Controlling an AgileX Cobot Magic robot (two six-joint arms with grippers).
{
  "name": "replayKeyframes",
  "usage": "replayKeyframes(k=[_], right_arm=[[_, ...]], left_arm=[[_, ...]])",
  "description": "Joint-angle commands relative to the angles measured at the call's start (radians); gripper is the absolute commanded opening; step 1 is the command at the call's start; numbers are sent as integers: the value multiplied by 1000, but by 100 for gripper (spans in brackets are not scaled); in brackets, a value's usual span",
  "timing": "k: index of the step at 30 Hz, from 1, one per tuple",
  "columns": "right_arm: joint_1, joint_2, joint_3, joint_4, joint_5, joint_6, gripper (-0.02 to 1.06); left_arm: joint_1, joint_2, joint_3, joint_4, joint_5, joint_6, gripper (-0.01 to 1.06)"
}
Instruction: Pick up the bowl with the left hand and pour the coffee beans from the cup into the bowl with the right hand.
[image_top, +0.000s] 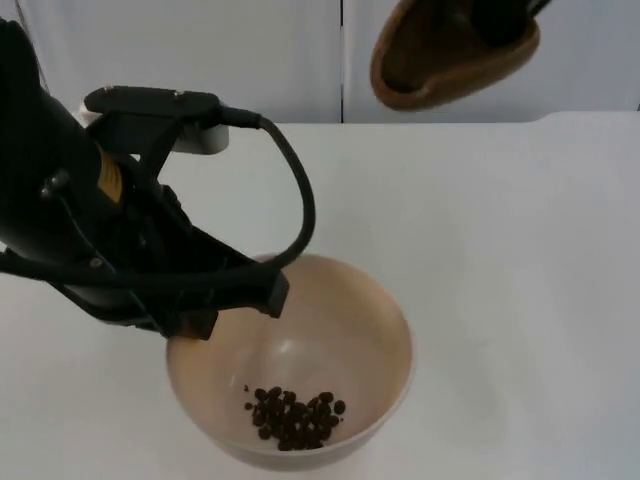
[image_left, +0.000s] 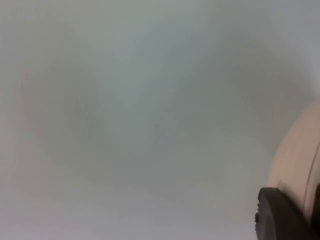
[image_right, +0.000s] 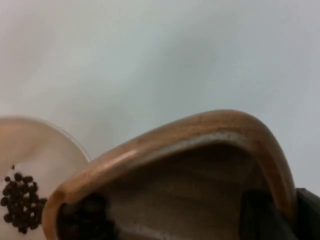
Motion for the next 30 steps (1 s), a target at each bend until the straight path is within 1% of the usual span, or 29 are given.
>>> replayKeyframes(k=[1,4,5,6,9,10,13,15,17,20,22,26,27,28,30], right_arm=[[-8,-9,-2,19,-23,-10,0],[-8,-7,-2,15,-24,-10,0],[-8,-7,-2,15,-24,-10,0],[-8,-5,-2,15,-33,-7,0],[-8,-5,-2,15,-72,24,0],[-8,-5,-2,15,-72,24,0],[-8,-1,-2,13,-112,55,0],[-25,13,-2,19,-120,74,0],[-35,22,2,27,-122,76,0],[-74,44,31,66,-150,76,0],[-82,49,48,71,-161,76,0],[-125,49,165,82,-264,103,0],[-137,49,193,93,-287,103,0],[-137,49,193,93,-287,103,0],[-158,49,262,93,-342,121,0]], left_arm=[[16,0,-6,-9,-17,-16,0],[80,0,-6,-11,-14,-16,0],[80,0,-6,-11,-14,-16,0],[123,0,-6,-13,-13,-16,0],[206,0,-6,-48,-14,-9,0],[206,0,-6,-48,-14,-9,0],[269,0,-6,-76,-14,21,0],[302,0,-6,-92,-14,36,0],[314,0,-6,-95,-14,38,0],[338,0,-4,-101,-17,53,0],[346,0,-2,-101,-22,53,0],[369,0,19,-102,-74,55,0],[376,0,22,-102,-76,55,0],[376,0,22,-102,-76,55,0],[394,0,22,-102,-81,55,0]])
